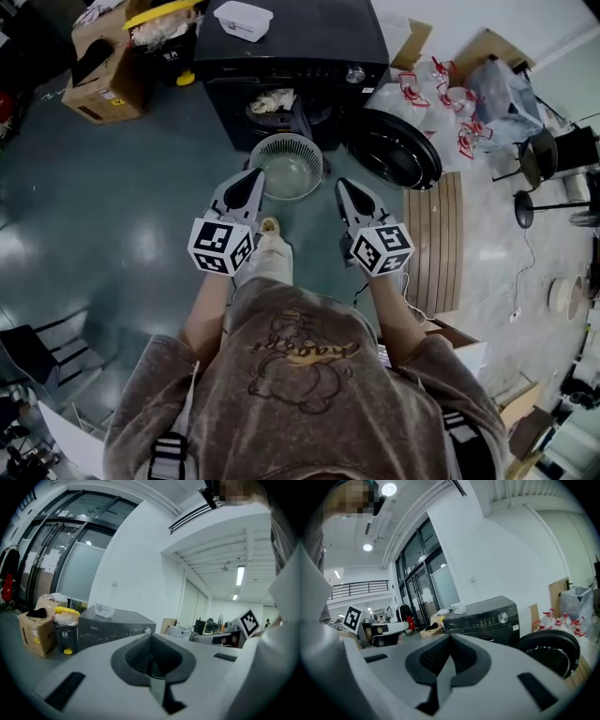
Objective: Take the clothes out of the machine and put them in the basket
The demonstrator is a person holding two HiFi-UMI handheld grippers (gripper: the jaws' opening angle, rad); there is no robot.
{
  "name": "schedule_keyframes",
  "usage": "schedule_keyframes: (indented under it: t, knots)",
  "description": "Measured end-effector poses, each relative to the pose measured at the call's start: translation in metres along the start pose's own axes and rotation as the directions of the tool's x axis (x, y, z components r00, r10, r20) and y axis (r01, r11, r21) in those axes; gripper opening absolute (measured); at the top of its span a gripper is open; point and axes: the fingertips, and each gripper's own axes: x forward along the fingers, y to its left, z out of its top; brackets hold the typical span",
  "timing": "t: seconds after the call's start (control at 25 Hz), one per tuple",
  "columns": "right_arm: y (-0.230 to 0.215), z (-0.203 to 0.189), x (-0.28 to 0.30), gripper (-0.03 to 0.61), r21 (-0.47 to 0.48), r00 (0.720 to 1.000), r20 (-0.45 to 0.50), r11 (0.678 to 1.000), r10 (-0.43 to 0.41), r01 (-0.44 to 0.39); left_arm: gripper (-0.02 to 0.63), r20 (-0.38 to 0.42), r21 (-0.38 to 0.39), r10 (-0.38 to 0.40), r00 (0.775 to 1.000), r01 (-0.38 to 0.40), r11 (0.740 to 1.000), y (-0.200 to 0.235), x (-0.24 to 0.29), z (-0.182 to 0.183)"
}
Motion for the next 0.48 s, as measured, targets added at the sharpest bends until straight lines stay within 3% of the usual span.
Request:
schedule_keyframes:
  t: [0.28,0.48]
  knots:
    - [-0.042,0.004,0.096,-0.003,0.013,0.999,-0.028,1.0,-0.019,0.019,0.005,-0.028,-0.001,-0.015,1.0,0.015,1.0,0.072,0.072,-0.001]
    - [-0.074,-0.016,0.161,-0.003,-0.007,0.998,-0.047,0.999,-0.035,0.035,0.005,-0.041,-0.002,-0.042,0.998,0.041,0.999,0.121,0.123,-0.029]
